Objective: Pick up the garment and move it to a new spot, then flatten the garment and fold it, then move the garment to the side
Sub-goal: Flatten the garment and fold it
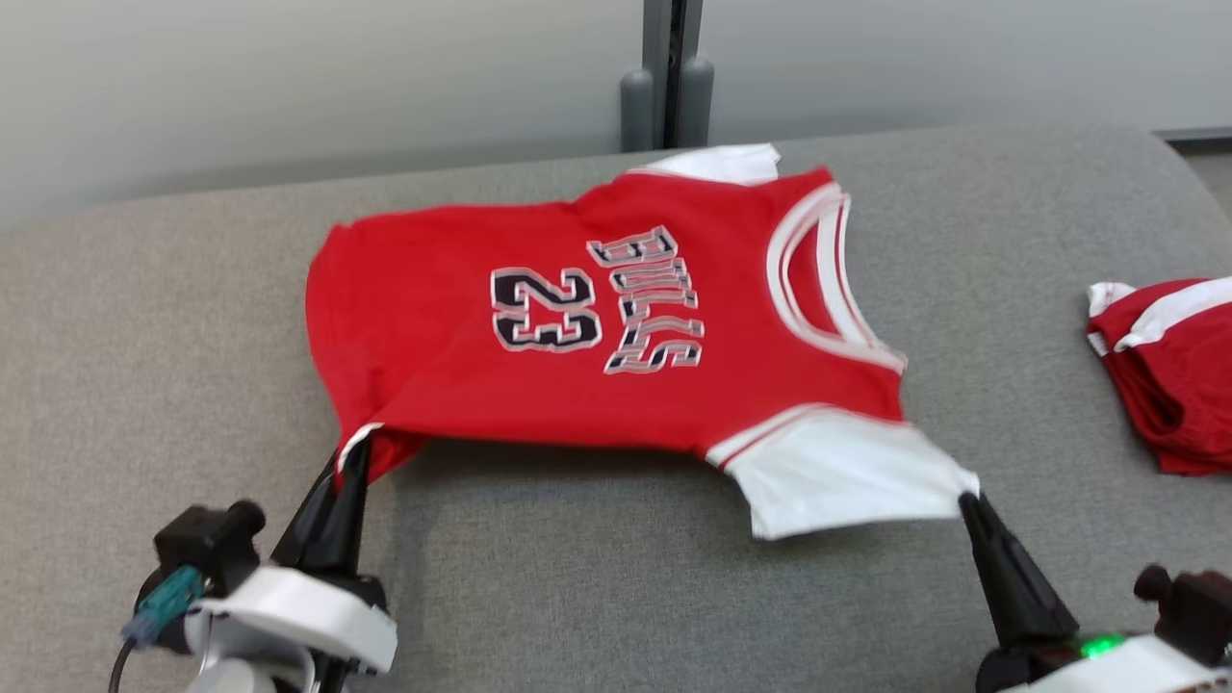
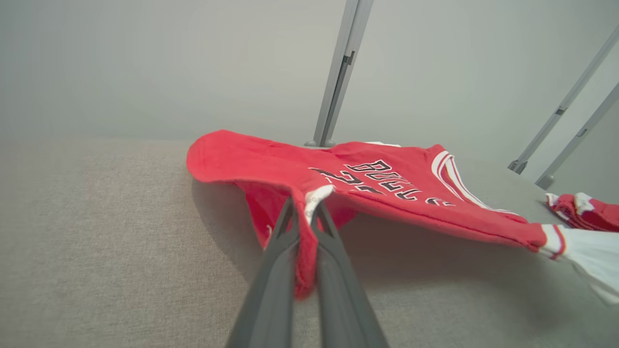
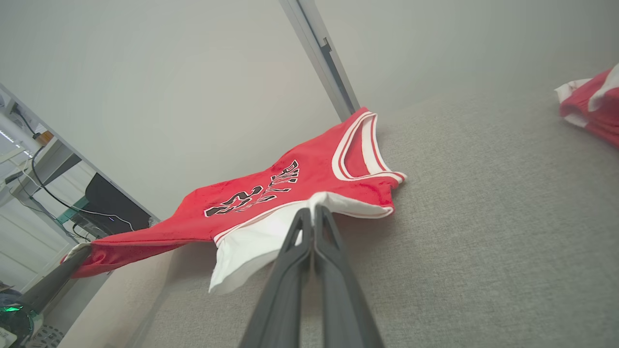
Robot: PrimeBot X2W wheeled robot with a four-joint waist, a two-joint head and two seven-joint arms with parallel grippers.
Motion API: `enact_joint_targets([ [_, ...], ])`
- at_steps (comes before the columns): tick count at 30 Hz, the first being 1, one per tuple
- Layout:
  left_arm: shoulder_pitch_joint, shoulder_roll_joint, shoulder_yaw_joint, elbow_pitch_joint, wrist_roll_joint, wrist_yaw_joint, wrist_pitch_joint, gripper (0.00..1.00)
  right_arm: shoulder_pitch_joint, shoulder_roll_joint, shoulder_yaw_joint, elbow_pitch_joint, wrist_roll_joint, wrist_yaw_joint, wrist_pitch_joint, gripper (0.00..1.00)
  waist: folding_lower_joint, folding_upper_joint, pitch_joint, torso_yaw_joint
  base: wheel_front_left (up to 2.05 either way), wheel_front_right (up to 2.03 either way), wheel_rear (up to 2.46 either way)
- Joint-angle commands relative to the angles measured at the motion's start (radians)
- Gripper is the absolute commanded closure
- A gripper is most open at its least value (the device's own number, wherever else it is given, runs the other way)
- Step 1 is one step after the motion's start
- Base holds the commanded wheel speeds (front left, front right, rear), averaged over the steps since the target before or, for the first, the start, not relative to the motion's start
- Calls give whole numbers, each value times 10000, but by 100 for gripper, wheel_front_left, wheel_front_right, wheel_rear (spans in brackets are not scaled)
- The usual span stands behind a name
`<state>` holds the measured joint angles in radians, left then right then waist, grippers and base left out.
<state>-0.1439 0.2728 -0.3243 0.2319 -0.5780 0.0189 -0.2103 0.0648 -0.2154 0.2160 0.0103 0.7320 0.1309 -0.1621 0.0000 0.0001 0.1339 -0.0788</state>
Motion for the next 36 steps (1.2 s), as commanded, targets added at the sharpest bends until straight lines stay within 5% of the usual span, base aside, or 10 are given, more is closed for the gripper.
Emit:
enact_joint_targets([
  [1,224,132,94,-248,-46,135,55,100,242,80,-112,-164,-108,-2,123,100,0,-1,-367,-145,0,0,0],
  [11,3465,809,596,-3850,-348,1859,1434,100,2871,1000,-1209,-2640,-1360,-2,2640,100,0,-1,-1300,-393,0,0,0],
  [21,5463,1064,660,-5732,-447,2954,2312,100,4341,1273,-1896,-4166,-1806,-2,4575,100,0,-1,-1418,-479,0,0,0],
  [27,5721,1257,604,-6210,-347,3158,2741,100,4304,1381,-2127,-4448,-1917,-2,4873,100,0,-1,-1288,-367,0,0,0],
  [36,4693,1387,516,-6034,-448,2798,2970,100,2738,1405,-1940,-3842,-1825,-2,4438,100,0,-1,-134,-28,0,0,0],
])
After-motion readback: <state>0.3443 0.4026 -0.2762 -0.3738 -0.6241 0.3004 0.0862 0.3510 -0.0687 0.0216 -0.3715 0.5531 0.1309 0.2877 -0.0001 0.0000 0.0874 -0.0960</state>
